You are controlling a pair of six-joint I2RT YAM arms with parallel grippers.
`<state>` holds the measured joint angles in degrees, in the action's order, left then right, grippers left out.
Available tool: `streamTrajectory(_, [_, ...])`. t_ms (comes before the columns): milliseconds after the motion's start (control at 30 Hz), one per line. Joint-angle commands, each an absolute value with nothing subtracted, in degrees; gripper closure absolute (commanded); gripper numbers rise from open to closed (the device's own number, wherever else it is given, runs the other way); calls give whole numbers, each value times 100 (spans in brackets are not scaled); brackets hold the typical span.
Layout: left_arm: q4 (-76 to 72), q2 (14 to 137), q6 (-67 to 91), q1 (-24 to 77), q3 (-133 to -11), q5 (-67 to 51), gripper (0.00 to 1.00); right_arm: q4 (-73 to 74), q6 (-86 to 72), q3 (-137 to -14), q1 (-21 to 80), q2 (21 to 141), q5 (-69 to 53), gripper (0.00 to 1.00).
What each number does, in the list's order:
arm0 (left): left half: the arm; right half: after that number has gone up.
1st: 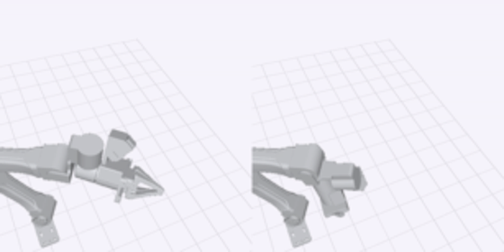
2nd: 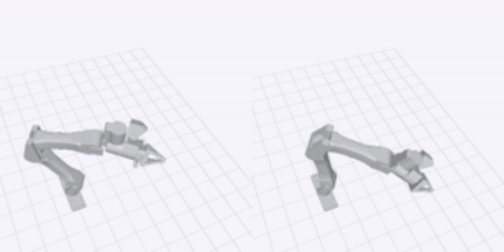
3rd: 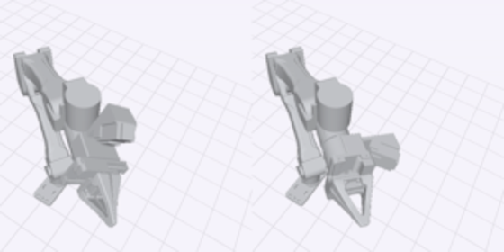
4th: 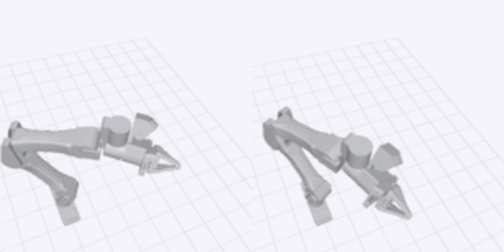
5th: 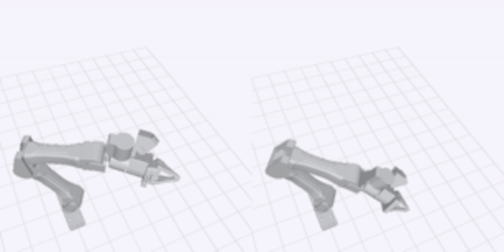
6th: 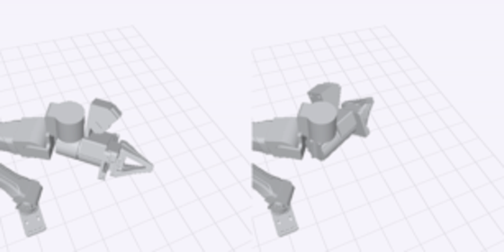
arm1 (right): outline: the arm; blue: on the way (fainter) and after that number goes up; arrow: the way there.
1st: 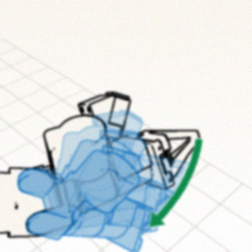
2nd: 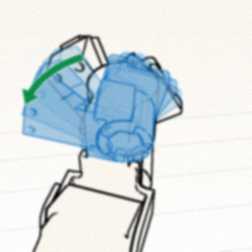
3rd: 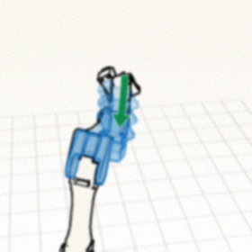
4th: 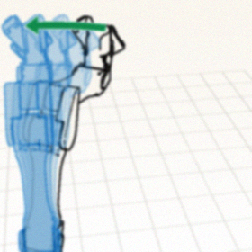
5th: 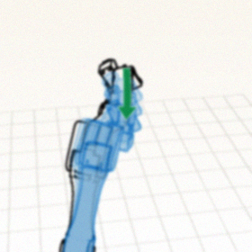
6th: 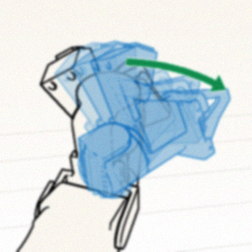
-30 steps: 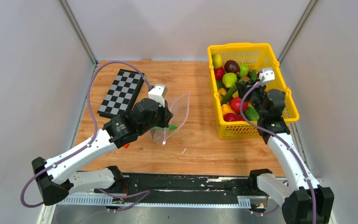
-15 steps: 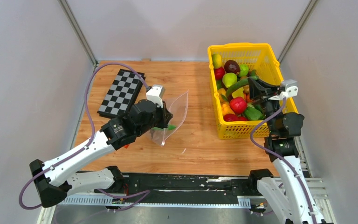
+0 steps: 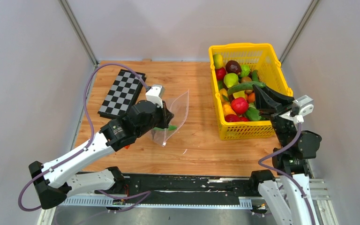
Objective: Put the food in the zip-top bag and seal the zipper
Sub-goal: Place the fake vegetable in the zipper food storage bag.
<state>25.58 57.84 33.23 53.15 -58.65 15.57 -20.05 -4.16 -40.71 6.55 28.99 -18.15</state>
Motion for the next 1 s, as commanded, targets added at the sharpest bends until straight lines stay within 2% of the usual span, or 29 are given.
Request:
streamTrajectory(0, [2206,5658,3433,5317,-5846,1605,100,-2181,-596,-4397,642,2856,-2504,100])
streamTrajectory(200, [2055,5620,3508,5313,-5792,1545,100,-3202,-1687,-4496,649,3229,-4218,100])
streamTrajectory(367, [2024,5601,3511,5317,-5802,1513,100,-4346,-2533,-4444,729,3568,-4824,100])
streamTrajectory(633, [1900,5653,3517,5317,-5850,1213,100,-4705,-2595,-4516,1442,3939,-4799,100])
streamTrajectory(967, [1840,5686,3534,5317,-5894,1060,100,-3408,-710,-4910,3169,4296,-4132,100])
